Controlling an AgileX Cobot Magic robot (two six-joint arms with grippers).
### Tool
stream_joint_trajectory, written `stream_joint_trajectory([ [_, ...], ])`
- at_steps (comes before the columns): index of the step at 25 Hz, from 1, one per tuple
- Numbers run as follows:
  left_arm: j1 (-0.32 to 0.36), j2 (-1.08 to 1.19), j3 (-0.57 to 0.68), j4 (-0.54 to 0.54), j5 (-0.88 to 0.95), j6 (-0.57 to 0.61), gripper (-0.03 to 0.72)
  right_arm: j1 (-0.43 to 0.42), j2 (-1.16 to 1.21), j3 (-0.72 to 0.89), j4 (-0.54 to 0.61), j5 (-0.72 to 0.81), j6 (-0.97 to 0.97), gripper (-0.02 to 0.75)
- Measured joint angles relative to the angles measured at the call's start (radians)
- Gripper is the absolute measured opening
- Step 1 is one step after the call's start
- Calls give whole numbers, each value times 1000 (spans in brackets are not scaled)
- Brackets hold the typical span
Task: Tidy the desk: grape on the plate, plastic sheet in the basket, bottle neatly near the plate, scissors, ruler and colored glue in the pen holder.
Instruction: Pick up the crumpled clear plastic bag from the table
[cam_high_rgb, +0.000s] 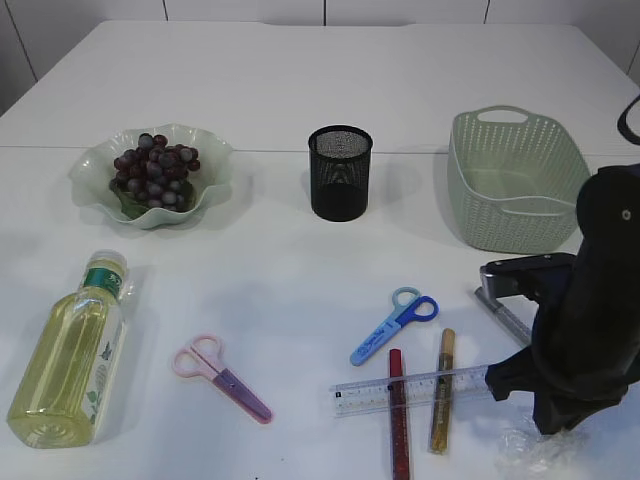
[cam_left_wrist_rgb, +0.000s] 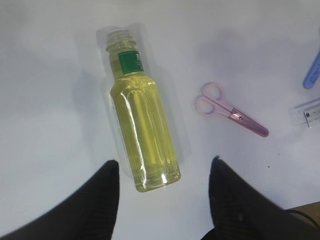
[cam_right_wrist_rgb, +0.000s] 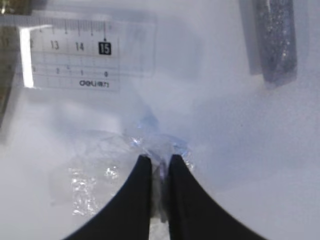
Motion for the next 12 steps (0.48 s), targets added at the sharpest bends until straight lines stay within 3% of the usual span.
stream_joint_trajectory([
  [12,0,0,0,0,-14,0,417,0,-209,-48,-16,87,-7,38],
])
